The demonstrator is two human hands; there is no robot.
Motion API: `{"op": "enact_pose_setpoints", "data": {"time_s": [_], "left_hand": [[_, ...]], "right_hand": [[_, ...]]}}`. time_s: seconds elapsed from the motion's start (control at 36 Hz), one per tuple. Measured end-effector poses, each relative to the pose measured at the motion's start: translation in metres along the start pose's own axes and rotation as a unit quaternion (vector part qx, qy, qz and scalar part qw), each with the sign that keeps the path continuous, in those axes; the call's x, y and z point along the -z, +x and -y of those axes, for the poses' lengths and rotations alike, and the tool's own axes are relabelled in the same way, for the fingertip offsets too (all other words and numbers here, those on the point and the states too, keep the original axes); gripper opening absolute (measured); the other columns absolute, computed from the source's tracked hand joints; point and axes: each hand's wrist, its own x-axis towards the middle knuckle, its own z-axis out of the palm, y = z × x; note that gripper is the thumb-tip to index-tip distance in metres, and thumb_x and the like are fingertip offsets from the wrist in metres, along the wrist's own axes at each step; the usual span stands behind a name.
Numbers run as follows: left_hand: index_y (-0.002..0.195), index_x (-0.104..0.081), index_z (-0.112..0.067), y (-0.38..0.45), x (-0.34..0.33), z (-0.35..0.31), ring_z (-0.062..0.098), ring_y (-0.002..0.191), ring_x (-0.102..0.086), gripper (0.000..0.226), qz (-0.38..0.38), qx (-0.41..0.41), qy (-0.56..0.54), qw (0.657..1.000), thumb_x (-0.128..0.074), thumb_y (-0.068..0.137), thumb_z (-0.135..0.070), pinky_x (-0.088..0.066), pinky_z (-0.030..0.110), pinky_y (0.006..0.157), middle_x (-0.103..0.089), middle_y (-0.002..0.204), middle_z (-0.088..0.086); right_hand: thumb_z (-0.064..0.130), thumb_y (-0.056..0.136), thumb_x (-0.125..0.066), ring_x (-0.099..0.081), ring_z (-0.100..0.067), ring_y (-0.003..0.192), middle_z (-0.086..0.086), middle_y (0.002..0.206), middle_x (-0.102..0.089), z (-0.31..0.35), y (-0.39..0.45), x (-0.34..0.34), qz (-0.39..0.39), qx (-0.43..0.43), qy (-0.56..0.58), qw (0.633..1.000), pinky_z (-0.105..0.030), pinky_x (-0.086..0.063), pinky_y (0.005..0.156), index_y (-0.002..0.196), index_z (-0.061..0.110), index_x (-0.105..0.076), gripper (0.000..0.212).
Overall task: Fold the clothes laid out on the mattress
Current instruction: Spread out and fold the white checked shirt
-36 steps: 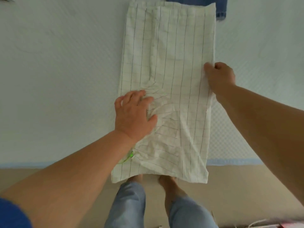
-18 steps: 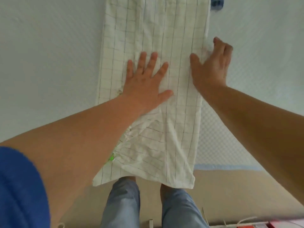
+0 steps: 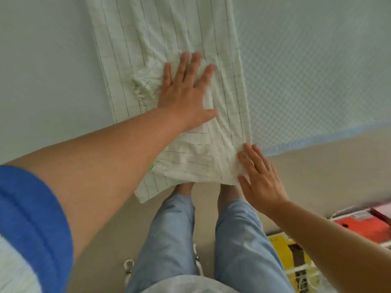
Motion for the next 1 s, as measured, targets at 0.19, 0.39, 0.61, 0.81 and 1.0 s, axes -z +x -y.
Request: {"op": "enact_pose_setpoints", "data": {"time_s": [0.19, 0.39, 0.61, 0.81, 1.0], "left_hand": [[0.146, -0.028, -0.022, -0.015, 0.024, -0.04, 0.028, 0.14, -0.017, 0.062, -0.063, -0.101, -0.008, 0.993, -0.048, 0.089, -0.035, -0.017, 0.042, 0.11, -0.018, 0.155, 0.008], [0.133, -0.049, -0.024, -0.002, 0.01, -0.084, 0.022, 0.102, -0.055, 0.039, 0.035, -0.244, -0.023, 0.969, -0.044, 0.095, -0.019, -0.037, 0.03, 0.073, -0.041, 0.134, -0.003], [0.107, -0.061, -0.026, 0.019, -0.001, -0.1, 0.017, 0.087, -0.049, 0.027, 0.054, -0.213, -0.027, 0.975, -0.063, 0.081, -0.031, -0.035, 0.03, 0.072, -0.043, 0.115, 0.0], [0.101, -0.059, -0.016, 0.017, -0.016, -0.104, 0.02, 0.098, -0.051, 0.028, 0.022, -0.188, -0.022, 0.982, -0.068, 0.079, -0.031, -0.034, 0.028, 0.076, -0.044, 0.115, 0.004], [0.115, -0.057, -0.005, -0.015, -0.011, -0.111, 0.029, 0.099, -0.054, 0.046, -0.066, -0.2, -0.046, 0.976, -0.063, 0.079, -0.032, -0.042, 0.031, 0.081, -0.05, 0.117, 0.017]], "right_hand": [[0.018, 0.082, -0.063, -0.035, -0.028, 0.129, -0.011, 0.141, -0.035, -0.004, -0.035, -0.011, -0.033, -0.224, 0.153, 0.962, -0.029, -0.025, 0.102, 0.141, 0.007, -0.034, 0.066], [0.029, 0.088, -0.059, -0.042, -0.021, 0.127, -0.003, 0.138, -0.042, -0.016, -0.031, -0.033, -0.026, -0.265, 0.169, 0.949, -0.033, -0.036, 0.099, 0.144, 0.019, -0.029, 0.064], [0.025, 0.092, -0.046, -0.055, -0.026, 0.097, -0.004, 0.1, -0.062, -0.022, -0.026, -0.051, -0.12, -0.231, 0.105, 0.96, -0.031, -0.031, 0.071, 0.102, 0.012, -0.06, 0.021], [0.027, 0.094, -0.047, -0.058, -0.03, 0.081, -0.006, 0.089, -0.063, -0.034, -0.036, -0.062, -0.145, -0.234, 0.132, 0.952, -0.029, -0.024, 0.06, 0.093, 0.01, -0.059, 0.021], [0.031, 0.096, -0.036, -0.053, -0.018, 0.084, 0.006, 0.087, -0.056, -0.037, -0.042, -0.068, -0.085, -0.316, 0.251, 0.911, -0.027, -0.03, 0.064, 0.105, 0.022, -0.058, 0.025]]}}
